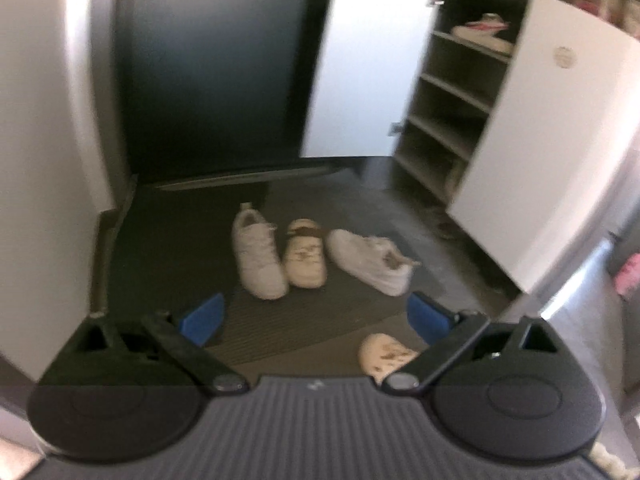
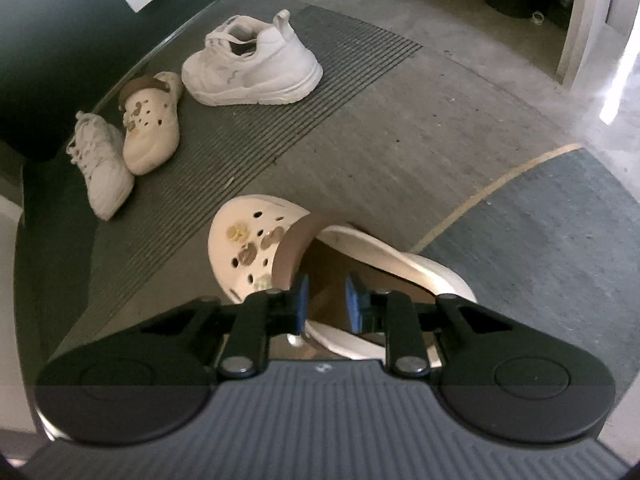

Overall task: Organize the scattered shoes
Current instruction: 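Grasp the clog by its strap with the right tool and lift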

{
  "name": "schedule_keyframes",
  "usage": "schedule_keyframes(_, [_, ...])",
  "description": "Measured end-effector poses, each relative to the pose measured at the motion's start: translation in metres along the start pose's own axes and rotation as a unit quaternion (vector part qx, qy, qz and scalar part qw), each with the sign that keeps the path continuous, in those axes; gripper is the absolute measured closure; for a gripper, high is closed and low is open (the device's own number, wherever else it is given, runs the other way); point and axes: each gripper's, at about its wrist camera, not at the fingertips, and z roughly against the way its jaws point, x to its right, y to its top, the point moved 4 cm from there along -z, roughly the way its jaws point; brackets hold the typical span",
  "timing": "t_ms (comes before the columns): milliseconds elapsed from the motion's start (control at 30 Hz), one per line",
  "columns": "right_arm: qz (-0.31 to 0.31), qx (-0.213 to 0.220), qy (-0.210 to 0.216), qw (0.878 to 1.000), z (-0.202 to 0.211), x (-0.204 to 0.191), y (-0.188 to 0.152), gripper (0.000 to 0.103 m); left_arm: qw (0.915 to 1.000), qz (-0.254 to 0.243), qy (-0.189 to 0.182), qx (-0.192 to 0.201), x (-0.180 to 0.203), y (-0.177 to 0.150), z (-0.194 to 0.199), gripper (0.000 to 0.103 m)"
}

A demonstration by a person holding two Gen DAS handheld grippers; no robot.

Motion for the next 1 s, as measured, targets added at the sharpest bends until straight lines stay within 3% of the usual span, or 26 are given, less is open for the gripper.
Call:
schedule_keyframes(200, [0.044,-0.001,0.000,0.999,-0.013,-0.012,-0.005,0.082,0.9993,0.024,-0.014,-0.024,-0.012,0.006,-0.017,0.004])
schedule_keyframes(367, [0.132,0.065,0.034,0.989,0.000,-0.014,-0.015,0.085,0.9990,0.004,-0.037,-0.026,-0.002,0.008,-0.022,0.004])
schedule_keyframes(467, [0.091,0.104,0.055,0.989,0.010,0.009,-0.025,0.084,0.9987,-0.009,-0.046,-0.023,0.006,0.007,-0.022,0.004])
schedule_keyframes(633, [0.055,0.131,0.103,0.984,0.016,0.025,-0.030,0.084,0.9980,-0.017,-0.052,-0.031,0.015,0.005,-0.030,0.004])
schedule_keyframes(767, [0.078,0.134,0.112,0.982,0.013,0.010,-0.022,0.084,0.9978,-0.012,-0.051,-0.041,0.015,0.003,-0.038,0.004])
schedule_keyframes(1000, [0.159,0.091,0.068,0.981,-0.008,-0.025,-0.021,0.082,0.9979,-0.006,-0.049,-0.042,0.016,0.004,-0.042,0.004])
